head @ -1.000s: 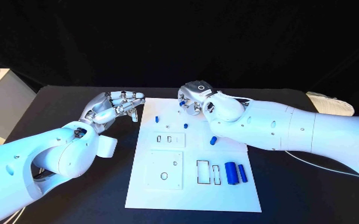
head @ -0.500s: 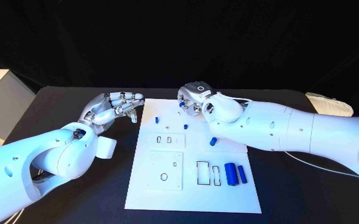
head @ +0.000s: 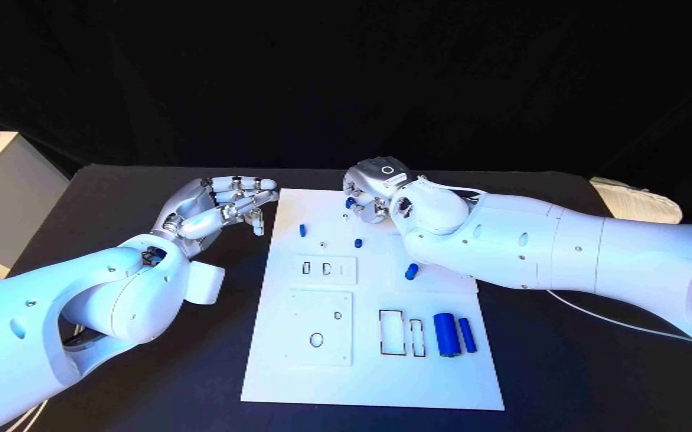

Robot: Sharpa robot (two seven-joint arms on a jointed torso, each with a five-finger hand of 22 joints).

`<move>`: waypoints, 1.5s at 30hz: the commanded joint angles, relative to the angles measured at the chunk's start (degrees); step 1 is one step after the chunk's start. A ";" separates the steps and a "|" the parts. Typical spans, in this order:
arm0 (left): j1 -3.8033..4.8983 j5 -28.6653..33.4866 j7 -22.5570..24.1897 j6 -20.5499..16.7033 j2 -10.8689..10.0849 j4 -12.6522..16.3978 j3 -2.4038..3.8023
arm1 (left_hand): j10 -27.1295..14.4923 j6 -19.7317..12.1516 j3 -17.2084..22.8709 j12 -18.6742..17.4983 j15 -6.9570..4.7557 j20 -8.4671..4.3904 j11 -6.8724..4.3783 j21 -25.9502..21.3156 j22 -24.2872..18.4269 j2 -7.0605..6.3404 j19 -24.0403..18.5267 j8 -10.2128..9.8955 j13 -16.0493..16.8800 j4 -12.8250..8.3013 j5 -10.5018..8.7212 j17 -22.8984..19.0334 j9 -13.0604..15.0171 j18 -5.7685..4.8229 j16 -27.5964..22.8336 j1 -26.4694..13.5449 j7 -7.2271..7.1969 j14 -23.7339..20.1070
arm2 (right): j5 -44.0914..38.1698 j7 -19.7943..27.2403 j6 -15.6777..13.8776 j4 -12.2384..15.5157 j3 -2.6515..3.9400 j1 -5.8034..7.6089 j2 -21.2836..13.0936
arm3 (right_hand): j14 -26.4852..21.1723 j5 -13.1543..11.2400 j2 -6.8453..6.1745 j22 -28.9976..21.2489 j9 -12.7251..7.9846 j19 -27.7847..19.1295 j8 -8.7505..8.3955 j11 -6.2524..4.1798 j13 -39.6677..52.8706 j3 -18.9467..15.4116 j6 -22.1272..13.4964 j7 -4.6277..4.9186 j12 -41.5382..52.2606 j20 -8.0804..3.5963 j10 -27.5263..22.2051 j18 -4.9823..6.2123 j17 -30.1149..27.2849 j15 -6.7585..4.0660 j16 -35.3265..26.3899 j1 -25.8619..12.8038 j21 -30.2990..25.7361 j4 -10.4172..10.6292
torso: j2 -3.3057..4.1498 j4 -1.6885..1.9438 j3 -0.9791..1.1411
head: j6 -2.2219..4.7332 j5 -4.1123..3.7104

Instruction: Assemble the parts on the task board

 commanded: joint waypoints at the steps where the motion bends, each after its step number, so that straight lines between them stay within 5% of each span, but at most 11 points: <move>1: 0.08 0.19 0.29 0.55 0.14 0.04 0.05 | -0.27 -0.45 0.00 0.31 -0.01 -0.05 -0.07 0.20 0.05 0.55 -0.48 -0.27 0.08 -0.36 -0.03 0.00 0.05 0.84 0.27 -0.16 0.04 -0.33 | 0.01 0.98 1.04 0.07 -0.01 -0.01 -0.01 | -0.18 -0.18 -0.52 -0.27 -0.08 -0.47 -0.25 0.03 -0.11 -0.17 -0.36 0.01 -0.08 -0.06 -0.47 0.81 -0.28 0.45 -0.35 -0.05 -0.34 0.22 | -0.01 -0.05 0.04 | 0.00 -0.02; 10: 0.08 0.22 0.31 0.57 0.13 -0.03 0.05 | -0.27 -0.45 0.00 0.31 -0.01 -0.05 -0.07 0.20 0.05 0.55 -0.48 -0.27 0.08 -0.36 -0.03 0.00 0.05 0.84 0.27 -0.16 0.04 -0.33 | 0.06 0.80 -0.39 1.59 0.02 0.00 -1.45 | -0.37 -0.26 -0.80 -1.84 -0.33 -0.96 -1.28 -0.01 -0.67 -1.67 -1.45 -0.24 0.02 0.00 -1.80 1.14 -1.41 0.45 -0.91 0.22 -1.74 0.54 | -0.04 -0.01 0.06 | 0.07 -0.27; 16: 0.08 0.25 0.44 0.62 -0.06 -0.25 0.05 | -0.27 -0.45 0.00 0.31 -0.01 -0.05 -0.07 0.20 0.05 0.55 -0.48 -0.27 0.08 -0.36 -0.03 0.00 0.05 0.84 0.27 -0.16 0.04 -0.33 | 2.32 1.29 -3.11 6.14 0.91 0.22 -6.34 | -0.35 -2.60 -0.73 -2.25 -0.81 -0.81 -2.59 -0.44 -0.78 -5.02 -2.59 -0.42 0.42 -0.33 -1.26 1.18 -2.24 0.06 -1.27 0.45 -2.38 1.86 | -0.14 -0.37 0.13 | 0.36 -0.23; 24: 0.08 0.28 0.61 0.87 -0.08 -0.73 0.05 | -0.31 -0.48 0.00 0.33 0.00 -0.04 -0.06 0.30 0.10 0.56 -0.57 -0.27 0.08 -0.40 -0.04 -0.02 0.07 0.84 0.32 -0.17 0.04 -0.37 | 15.95 5.57 -5.60 12.95 2.03 1.75 -15.01 | 0.74 -2.85 -1.34 1.34 -0.98 0.78 -3.00 -1.45 1.91 -6.06 -1.55 -0.48 3.90 -0.98 7.10 0.44 1.57 -0.68 0.91 1.08 0.20 3.73 | -0.46 -0.90 0.41 | 0.79 -0.45; 26: 0.07 0.29 0.62 0.98 -0.03 -0.83 0.04 | -0.31 -0.48 0.00 0.33 0.00 -0.04 -0.06 0.30 0.10 0.56 -0.57 -0.27 0.08 -0.40 -0.04 -0.02 0.07 0.84 0.32 -0.17 0.04 -0.37 | 18.82 6.25 -4.55 13.83 2.11 2.15 -16.58 | 1.21 -0.33 -1.60 3.22 -0.98 1.49 -3.13 -2.22 4.37 -7.85 -1.35 -0.78 7.21 -1.43 11.46 0.06 3.72 -1.24 2.06 1.62 1.66 3.47 | -0.58 -1.04 0.51 | 0.83 -0.51; 29: 0.07 0.32 0.61 1.16 0.07 -0.94 0.04 | -0.27 -0.46 -0.01 0.38 0.01 -0.03 -0.08 0.35 0.13 0.55 -0.62 -0.25 0.10 -0.42 -0.04 -0.04 0.09 0.84 0.34 -0.18 0.02 -0.40 | 22.48 6.72 -1.75 14.43 2.20 2.61 -18.70 | 1.70 1.28 0.10 5.86 -0.97 2.38 -3.53 -2.71 20.03 -14.11 -1.92 -1.79 22.26 -2.34 10.80 -0.47 6.80 -2.28 3.84 3.39 3.65 3.97 | -0.70 -1.16 0.60 | 0.86 -0.59; 30: 0.06 0.33 0.60 1.24 0.12 -0.97 0.04 | -0.27 -0.46 -0.01 0.38 0.01 -0.03 -0.08 0.35 0.13 0.55 -0.62 -0.25 0.10 -0.42 -0.04 -0.04 0.09 0.84 0.34 -0.18 0.02 -0.40 | 23.79 6.66 -0.13 14.40 2.22 2.75 -19.57 | 2.62 2.09 0.95 8.93 -0.82 3.42 -3.47 -2.76 61.12 -19.21 -2.86 -0.83 63.18 -2.34 13.33 -1.09 12.19 -1.47 6.36 4.12 6.01 6.01 | -0.77 -1.24 0.67 | 0.83 -0.56; 32: 0.06 0.34 0.59 1.31 0.18 -0.99 0.04 | -0.27 -0.46 -0.01 0.38 0.01 -0.03 -0.08 0.35 0.13 0.55 -0.62 -0.25 0.10 -0.42 -0.04 -0.04 0.09 0.84 0.34 -0.18 0.02 -0.40 | 24.92 6.36 1.72 14.14 2.24 2.88 -20.38 | 3.41 4.23 1.40 11.29 -0.63 4.27 -2.76 -2.33 73.43 -22.17 -3.38 -0.67 75.37 -1.45 15.97 -1.61 17.17 -0.71 8.43 5.29 7.83 7.68 | -0.77 -1.30 0.77 | 0.83 -0.59; 37: 0.05 0.36 0.56 1.43 0.27 -1.01 0.03 | -0.27 -0.46 -0.01 0.38 0.01 -0.03 -0.08 0.35 0.13 0.55 -0.62 -0.25 0.10 -0.42 -0.04 -0.04 0.09 0.84 0.34 -0.18 0.02 -0.40 | 25.70 5.35 4.40 13.10 2.24 2.96 -21.26 | 4.51 4.48 2.26 14.96 -0.56 5.74 -1.96 -1.42 82.92 -25.63 -4.27 0.03 84.64 -0.73 21.38 -2.45 23.76 -0.34 10.76 6.67 10.75 10.22 | -0.73 -1.53 1.01 | 0.82 -0.68; 45: 0.04 0.37 0.52 1.56 0.43 -1.11 0.03 | -0.27 -0.46 -0.01 0.38 0.01 -0.03 -0.08 0.35 0.13 0.55 -0.62 -0.25 0.10 -0.42 -0.04 -0.04 0.09 0.84 0.34 -0.18 0.02 -0.40 | 24.21 3.13 6.38 11.84 2.18 2.45 -21.12 | 5.00 5.00 2.57 17.44 -0.66 6.81 -1.51 -0.93 84.78 -28.21 -5.16 0.33 86.45 -0.31 22.91 -3.07 26.58 0.10 11.65 7.95 12.74 12.42 | -0.64 -1.25 0.91 | 0.63 -0.98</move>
